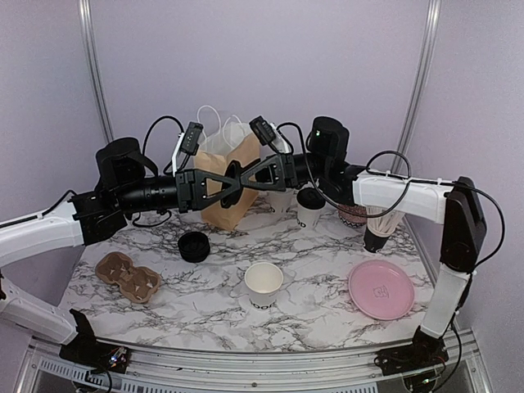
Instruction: Pack the takeout coffee
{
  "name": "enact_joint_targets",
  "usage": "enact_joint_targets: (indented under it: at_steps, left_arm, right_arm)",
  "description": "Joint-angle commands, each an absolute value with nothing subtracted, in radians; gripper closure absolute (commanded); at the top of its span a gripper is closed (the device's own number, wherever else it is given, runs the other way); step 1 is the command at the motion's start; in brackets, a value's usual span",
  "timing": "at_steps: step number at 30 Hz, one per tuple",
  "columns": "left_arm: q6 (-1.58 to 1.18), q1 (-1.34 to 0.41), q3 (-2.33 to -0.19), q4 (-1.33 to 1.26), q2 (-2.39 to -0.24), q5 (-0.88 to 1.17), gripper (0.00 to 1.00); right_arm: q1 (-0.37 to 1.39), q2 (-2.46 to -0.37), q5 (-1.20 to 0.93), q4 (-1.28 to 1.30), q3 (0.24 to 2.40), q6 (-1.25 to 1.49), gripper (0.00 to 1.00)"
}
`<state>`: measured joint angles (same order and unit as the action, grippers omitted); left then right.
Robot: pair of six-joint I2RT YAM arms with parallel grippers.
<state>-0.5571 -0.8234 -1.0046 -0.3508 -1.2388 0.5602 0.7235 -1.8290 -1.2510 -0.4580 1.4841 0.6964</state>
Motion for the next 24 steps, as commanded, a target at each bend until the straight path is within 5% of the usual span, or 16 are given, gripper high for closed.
enact_joint_targets:
  at_steps: [1, 7, 12, 18, 24]
  left_arm:
    - [-0.54, -0.824, -1.017, -0.38, -1.262, 0.547, 0.91]
    - [-0.505, -0.821, -1.003, -0.315, -1.23, 0.513, 0.58]
    - [-0.295, -0.821, -1.077, 0.099, -1.165, 0.309, 0.4]
    - [-0.138, -0.799, -1.122, 0.4, -1.184, -0.008, 0.36]
    - [-0.09, -0.757, -1.048, 0.355, -1.181, -0.07, 0.36]
  right_arm:
    - [0.733, -1.843, -1.279, -0.506, 1.483, 0.723, 0.31]
    - [0.715, -1.831, -1.271, -0.328, 1.517, 0.558, 0.38]
    - [0.661, -1.779, -1.152, 0.16, 1.578, 0.126, 0.38]
    - [0.675, -1.78, -0.874, 0.682, 1.703, -0.376, 0.37]
    - [0.749, -1.85, -0.682, 1.074, 1.808, -0.654, 0.4]
